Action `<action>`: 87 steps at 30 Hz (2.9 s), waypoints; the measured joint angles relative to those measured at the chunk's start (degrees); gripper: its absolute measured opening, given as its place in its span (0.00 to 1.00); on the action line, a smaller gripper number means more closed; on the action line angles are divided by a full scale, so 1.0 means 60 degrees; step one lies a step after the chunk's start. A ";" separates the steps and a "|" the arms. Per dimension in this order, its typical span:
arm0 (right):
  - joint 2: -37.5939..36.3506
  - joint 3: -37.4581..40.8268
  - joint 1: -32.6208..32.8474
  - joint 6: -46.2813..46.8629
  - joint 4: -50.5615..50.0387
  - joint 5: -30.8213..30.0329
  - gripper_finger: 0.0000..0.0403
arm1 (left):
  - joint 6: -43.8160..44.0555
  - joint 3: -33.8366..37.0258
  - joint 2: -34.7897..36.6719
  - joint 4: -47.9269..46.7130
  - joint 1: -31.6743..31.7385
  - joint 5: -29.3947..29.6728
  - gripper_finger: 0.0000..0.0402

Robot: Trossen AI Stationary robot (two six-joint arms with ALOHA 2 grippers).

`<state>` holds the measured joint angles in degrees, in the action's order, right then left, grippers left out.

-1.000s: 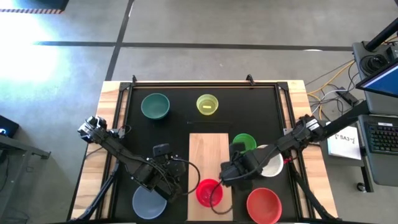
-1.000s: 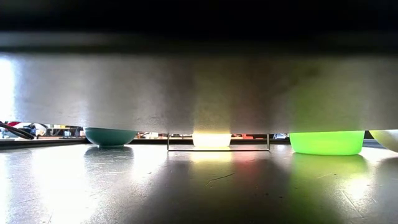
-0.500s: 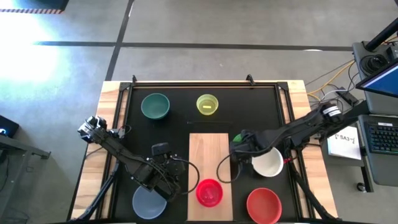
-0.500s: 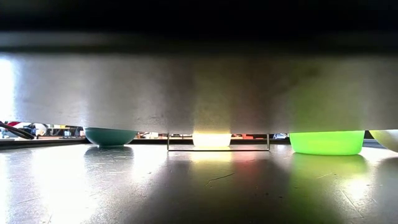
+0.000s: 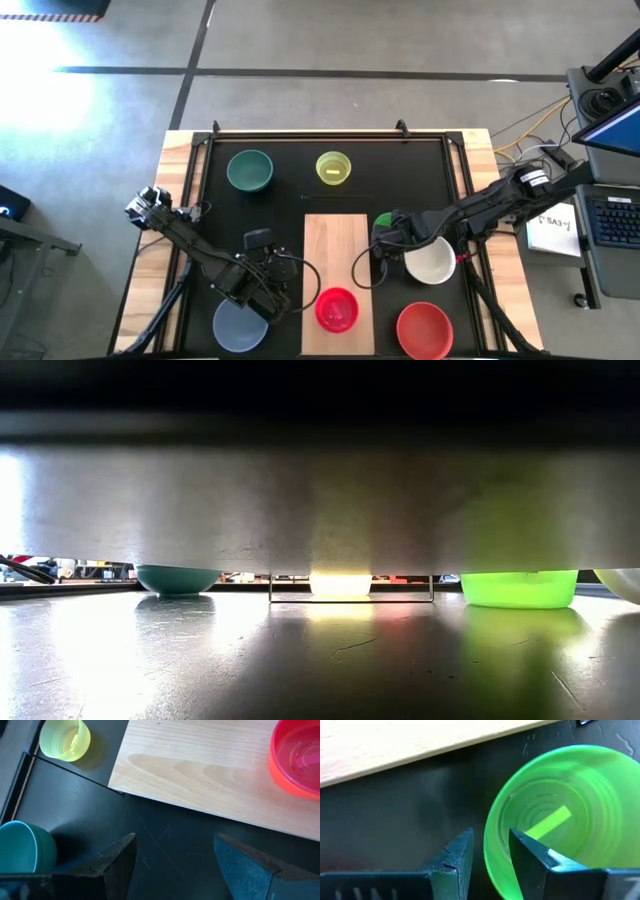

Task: Place and stack bowls onto a shelf
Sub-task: Stack the small green bowl on top of the small pink bowl on the shelf

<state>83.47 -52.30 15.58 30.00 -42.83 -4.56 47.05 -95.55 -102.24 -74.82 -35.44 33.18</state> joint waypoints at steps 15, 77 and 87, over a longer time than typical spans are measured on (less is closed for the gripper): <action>0.0611 0.0016 -0.0026 -0.0179 0.0073 0.0008 0.25 | -0.0727 0.0000 0.0000 0.0036 0.0073 0.0057 0.62; 0.1659 -0.4173 0.2800 -0.6881 0.2985 0.1011 0.02 | -0.0503 0.0000 0.0000 0.0130 0.0162 -0.0435 0.62; 0.1965 -0.4202 0.2803 -0.6245 0.3072 0.1088 0.02 | -0.0503 0.0000 0.0000 0.0199 0.0146 -0.0439 0.62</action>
<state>95.26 -77.52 32.40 -7.47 -24.39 1.96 44.03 -95.55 -102.24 -73.63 -34.57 30.55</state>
